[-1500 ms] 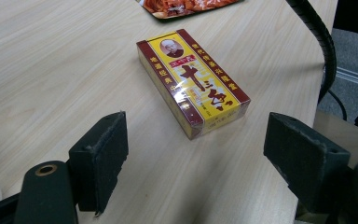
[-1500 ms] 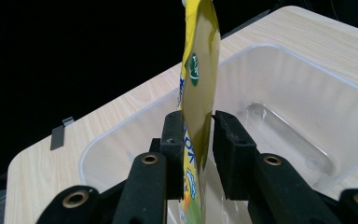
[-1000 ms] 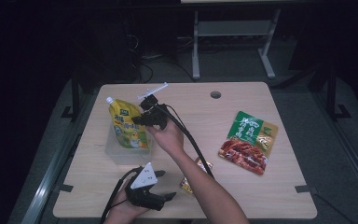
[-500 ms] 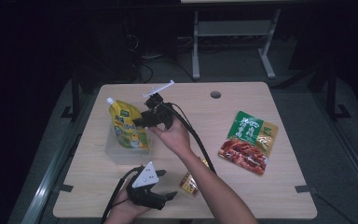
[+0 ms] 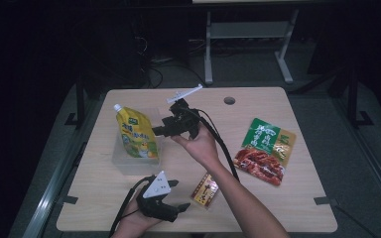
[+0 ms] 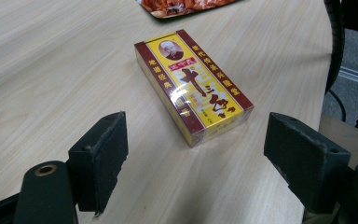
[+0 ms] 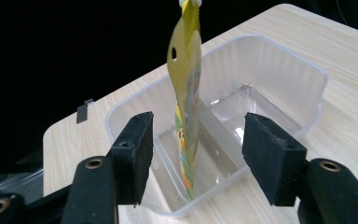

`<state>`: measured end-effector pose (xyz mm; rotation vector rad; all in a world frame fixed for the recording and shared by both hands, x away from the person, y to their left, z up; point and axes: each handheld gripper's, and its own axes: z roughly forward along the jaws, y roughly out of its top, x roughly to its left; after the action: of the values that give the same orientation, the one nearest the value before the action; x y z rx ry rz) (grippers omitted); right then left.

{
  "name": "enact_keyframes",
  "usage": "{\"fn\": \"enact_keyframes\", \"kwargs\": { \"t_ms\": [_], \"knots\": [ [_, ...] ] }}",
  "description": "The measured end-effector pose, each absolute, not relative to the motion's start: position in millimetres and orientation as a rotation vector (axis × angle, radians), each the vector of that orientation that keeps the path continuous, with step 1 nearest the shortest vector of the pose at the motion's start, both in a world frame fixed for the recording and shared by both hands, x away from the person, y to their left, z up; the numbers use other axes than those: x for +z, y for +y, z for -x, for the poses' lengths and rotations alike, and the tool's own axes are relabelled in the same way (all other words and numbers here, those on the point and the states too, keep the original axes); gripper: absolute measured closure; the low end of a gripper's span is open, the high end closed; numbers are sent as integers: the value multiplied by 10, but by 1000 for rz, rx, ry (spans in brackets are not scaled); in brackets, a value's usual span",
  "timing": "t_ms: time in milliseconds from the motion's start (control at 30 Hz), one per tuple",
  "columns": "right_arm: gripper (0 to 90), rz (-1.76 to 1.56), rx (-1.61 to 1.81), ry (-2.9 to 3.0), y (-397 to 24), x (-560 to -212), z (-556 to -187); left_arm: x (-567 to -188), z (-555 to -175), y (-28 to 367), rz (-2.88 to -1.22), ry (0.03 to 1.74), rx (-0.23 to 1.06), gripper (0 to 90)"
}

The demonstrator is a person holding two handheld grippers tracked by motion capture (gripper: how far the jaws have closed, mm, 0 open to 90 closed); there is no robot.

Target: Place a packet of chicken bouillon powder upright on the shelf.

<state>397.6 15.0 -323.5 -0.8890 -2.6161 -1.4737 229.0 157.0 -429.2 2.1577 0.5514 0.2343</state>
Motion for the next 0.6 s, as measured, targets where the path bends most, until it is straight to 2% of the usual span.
{"fn": "enact_keyframes", "kwargs": {
  "t_ms": [600],
  "knots": [
    [381,933,-1483,-2590,-237,-3286,-3912,-4272,-2366,1658,-2141,572,253,206]
  ]
}}
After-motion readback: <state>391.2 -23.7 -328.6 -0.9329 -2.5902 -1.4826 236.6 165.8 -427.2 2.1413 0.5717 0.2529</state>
